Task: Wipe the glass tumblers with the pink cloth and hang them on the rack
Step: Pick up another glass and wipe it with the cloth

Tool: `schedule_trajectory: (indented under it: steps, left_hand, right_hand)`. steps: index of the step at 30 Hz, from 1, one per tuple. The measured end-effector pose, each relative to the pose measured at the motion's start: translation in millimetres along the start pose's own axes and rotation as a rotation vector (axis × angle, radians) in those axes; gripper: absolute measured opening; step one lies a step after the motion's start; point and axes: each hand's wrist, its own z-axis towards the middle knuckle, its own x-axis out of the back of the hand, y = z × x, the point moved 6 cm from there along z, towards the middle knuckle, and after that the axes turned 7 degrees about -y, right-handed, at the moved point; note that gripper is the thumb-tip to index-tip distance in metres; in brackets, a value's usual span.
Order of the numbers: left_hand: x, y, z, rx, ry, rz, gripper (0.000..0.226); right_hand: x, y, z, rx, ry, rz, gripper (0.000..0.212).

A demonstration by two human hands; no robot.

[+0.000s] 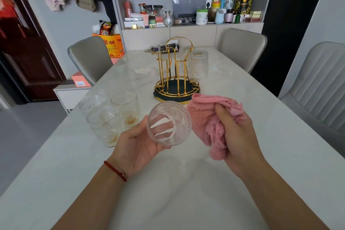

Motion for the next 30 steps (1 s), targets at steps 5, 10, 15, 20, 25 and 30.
schedule_trajectory:
  steps: [5, 10, 15, 20, 25, 30]
  left_hand:
    - [-1.8, 1.1, 0.6, -0.011, 0.036, 0.074, 0.047]
    - [-1.9, 3.9, 2.0, -0.041, 0.015, 0.116, 0.054]
    - [12.9, -0.9, 7.2, -0.039, 0.099, 0.233, 0.058]
    - [12.5, 5.5, 6.7, -0.096, 0.131, 0.300, 0.061]
    - [11.6, 8.6, 3.5, -0.082, 0.132, 0.308, 0.054]
    - [5.2, 11.0, 1.4, -0.119, 0.113, 0.363, 0.058]
  right_hand:
    - [-1.9, 8.3, -1.2, -0.051, 0.019, -0.017, 0.021]
    - [-13.1, 12.1, -4.8, -0.092, -0.080, 0.041, 0.024]
    - [-28.4, 19.5, -9.4, -0.164, -0.251, 0.177, 0.036]
    - [-34.5, 24.9, -11.4, -0.251, -0.559, 0.479, 0.067]
    - [-35.0, 32.2, -10.5, -0.214, -0.559, 0.154, 0.043]
    - [-26.5, 43.3, -6.4, -0.170, -0.424, -0.306, 0.017]
